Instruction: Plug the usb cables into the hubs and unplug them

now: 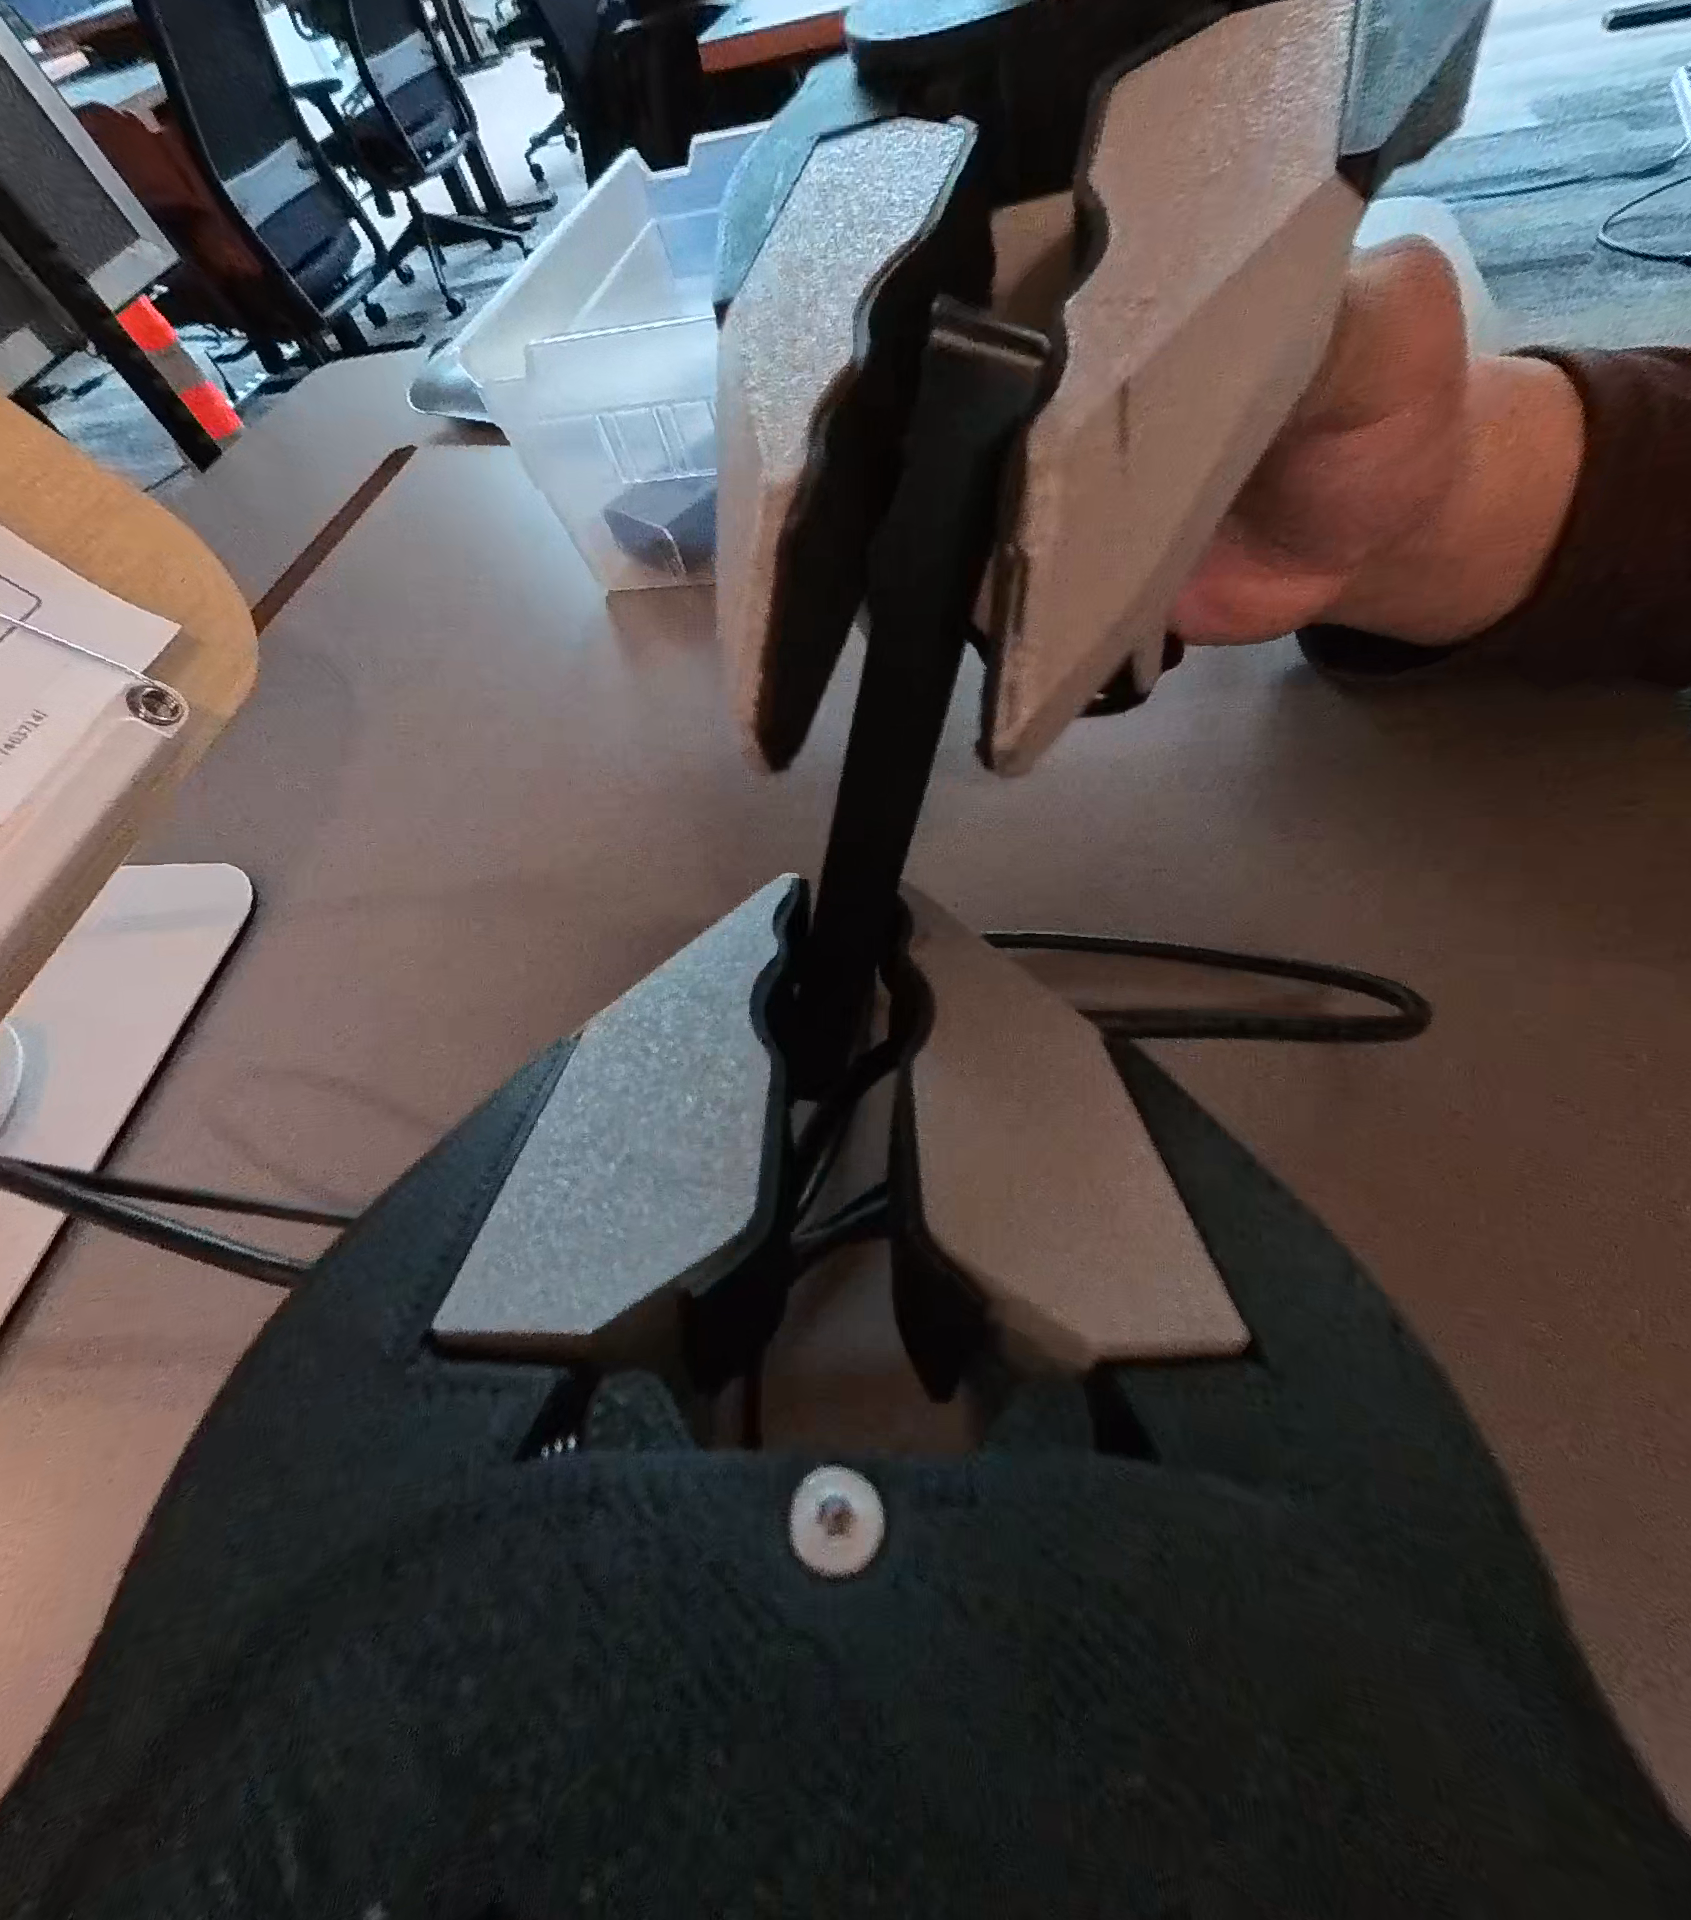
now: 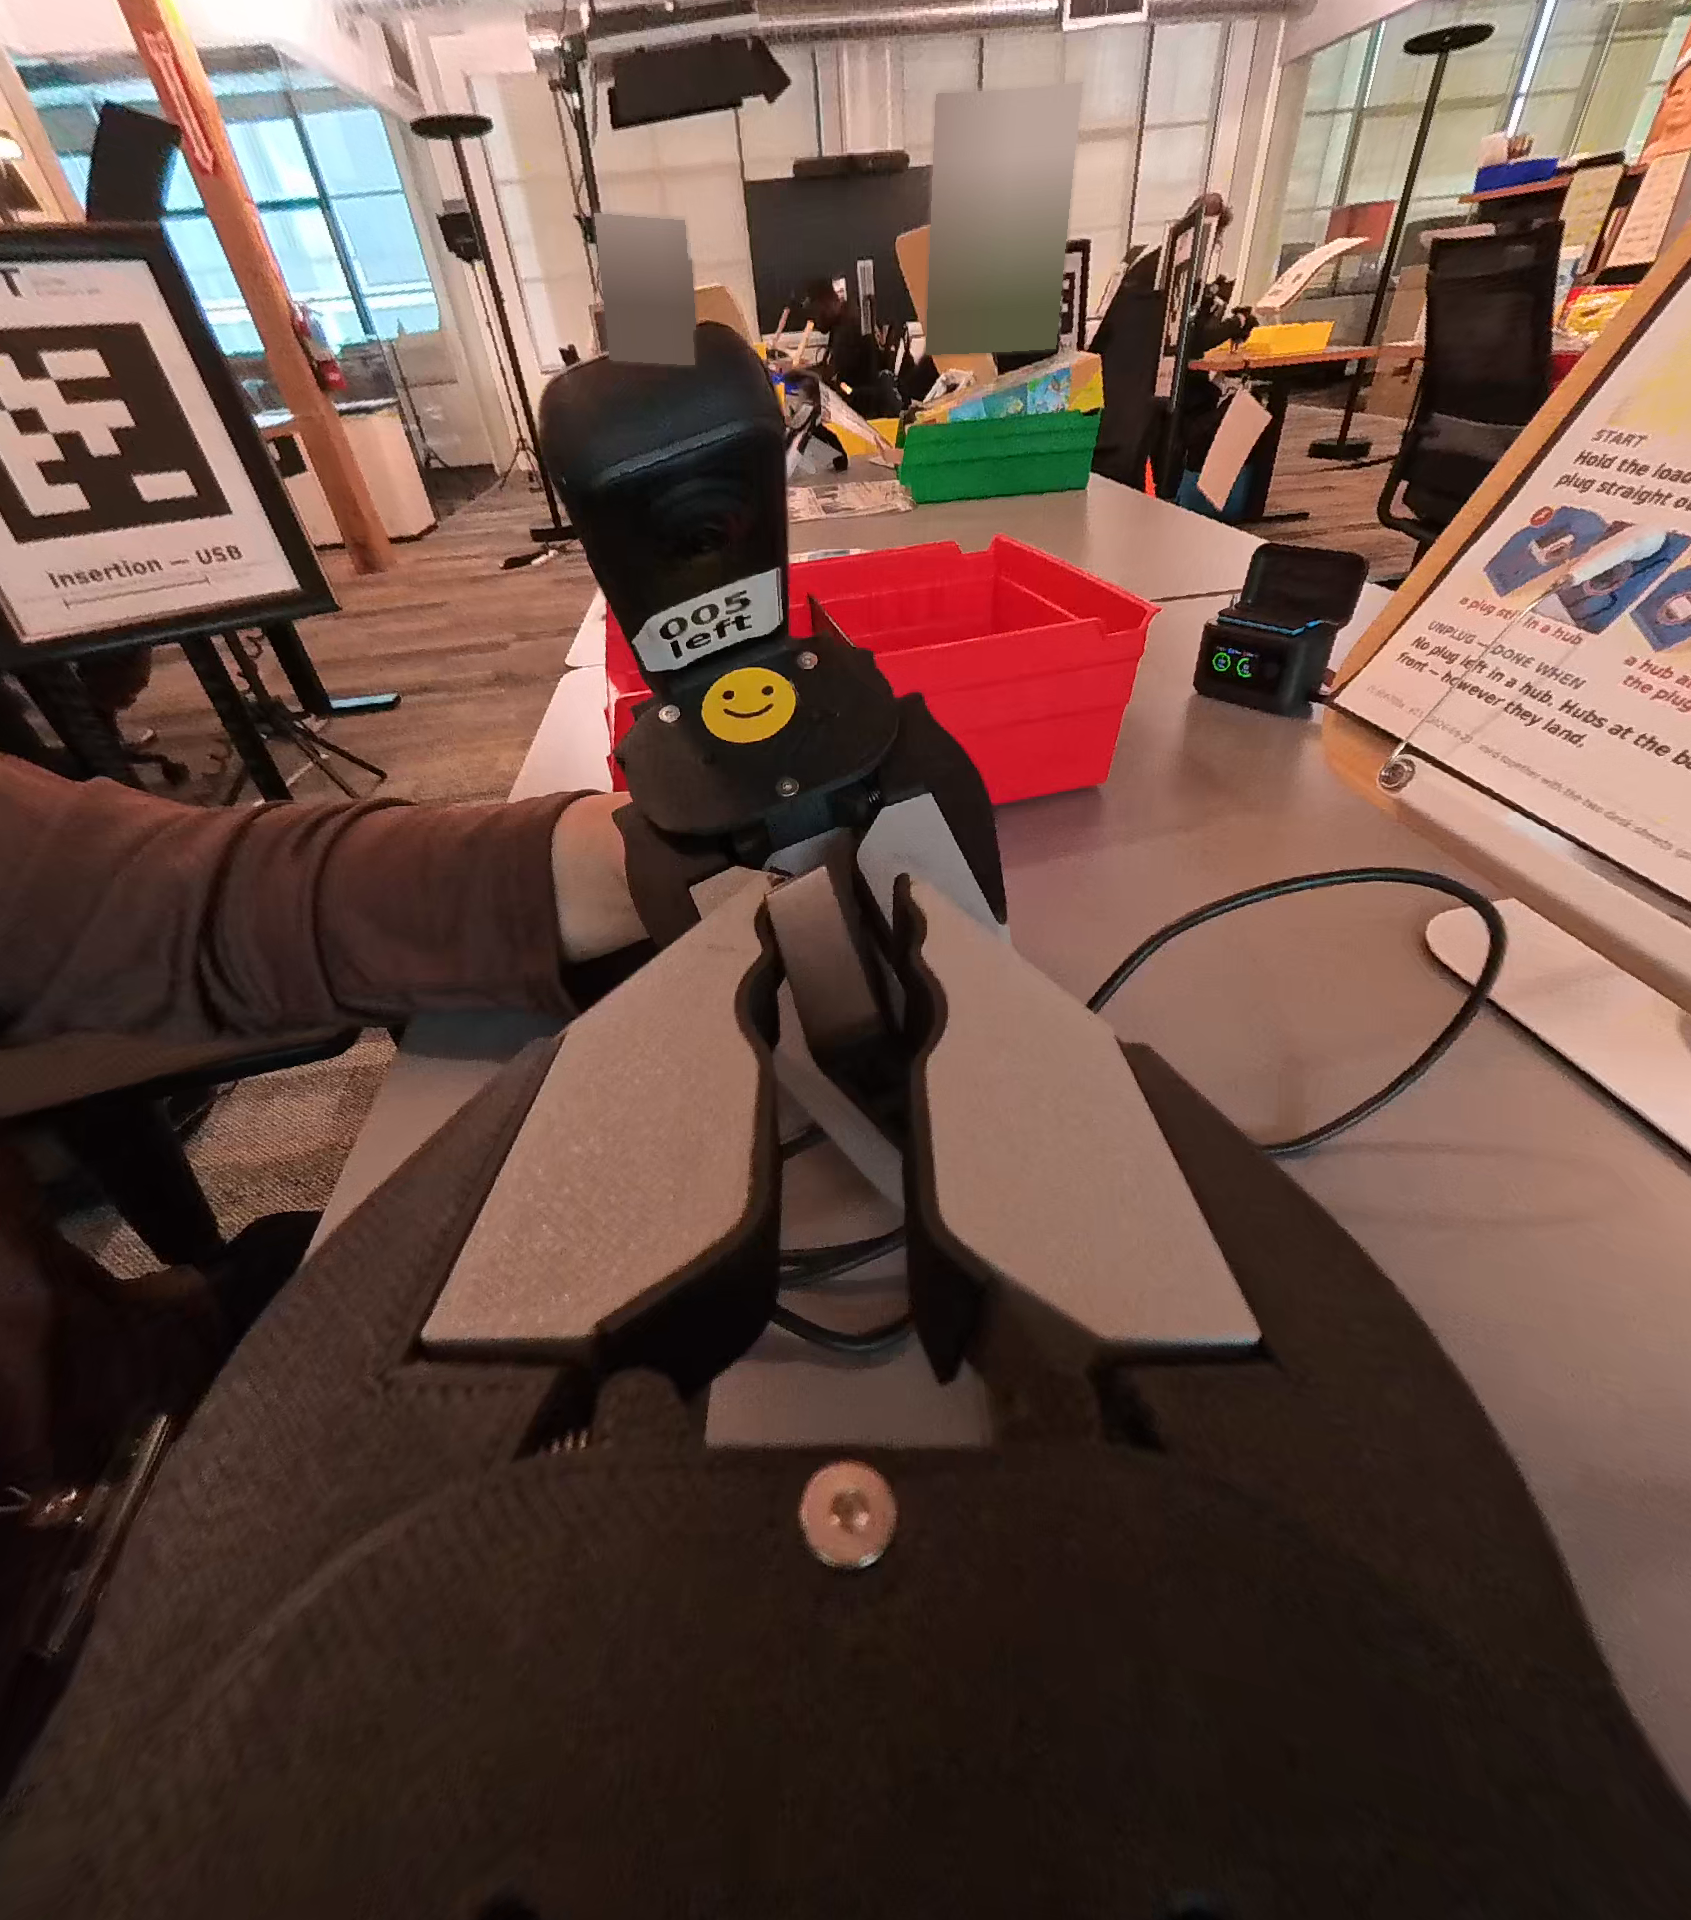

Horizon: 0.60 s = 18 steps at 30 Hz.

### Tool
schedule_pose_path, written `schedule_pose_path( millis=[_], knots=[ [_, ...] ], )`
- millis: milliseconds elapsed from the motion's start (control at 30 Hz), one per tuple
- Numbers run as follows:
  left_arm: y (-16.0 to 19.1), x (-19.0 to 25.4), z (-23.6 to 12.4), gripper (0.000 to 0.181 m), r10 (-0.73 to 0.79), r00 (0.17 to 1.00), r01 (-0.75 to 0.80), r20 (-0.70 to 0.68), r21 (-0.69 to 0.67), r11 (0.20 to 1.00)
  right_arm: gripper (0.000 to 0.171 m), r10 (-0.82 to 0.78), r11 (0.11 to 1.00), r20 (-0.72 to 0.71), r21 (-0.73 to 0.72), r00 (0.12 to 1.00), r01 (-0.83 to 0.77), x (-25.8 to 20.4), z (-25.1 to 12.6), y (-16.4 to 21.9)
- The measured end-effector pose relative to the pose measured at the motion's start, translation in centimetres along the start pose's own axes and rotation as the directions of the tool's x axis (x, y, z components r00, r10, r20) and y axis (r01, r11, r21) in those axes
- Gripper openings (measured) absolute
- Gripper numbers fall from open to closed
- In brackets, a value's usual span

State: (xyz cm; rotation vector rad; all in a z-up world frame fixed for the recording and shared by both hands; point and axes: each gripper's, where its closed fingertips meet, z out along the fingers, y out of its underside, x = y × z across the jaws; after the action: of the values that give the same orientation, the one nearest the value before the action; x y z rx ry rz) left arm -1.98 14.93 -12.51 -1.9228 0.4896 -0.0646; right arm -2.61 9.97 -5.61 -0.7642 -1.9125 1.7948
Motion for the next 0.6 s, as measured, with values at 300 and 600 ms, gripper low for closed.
schedule_pose_path(
  millis=[300, 600],
  knots=[
    [0.4, 0.0, -0.1, 0.02, -0.143, 0.988, 0.143, -0.059, -0.005, 0.99, 0.009, 0.027, 1.0, -0.06, -0.009, 0.998, -0.027, 1.4, -0.8, 0.3],
    [-1.4, -0.1, -1.1, 0.017, -0.189, 0.976, 0.202, -0.112, 0.112, 0.973, 0.01, 0.034, 0.999, -0.026, 0.009, 0.999, -0.034, 0.8, -0.9, -0.3]
  ],
)
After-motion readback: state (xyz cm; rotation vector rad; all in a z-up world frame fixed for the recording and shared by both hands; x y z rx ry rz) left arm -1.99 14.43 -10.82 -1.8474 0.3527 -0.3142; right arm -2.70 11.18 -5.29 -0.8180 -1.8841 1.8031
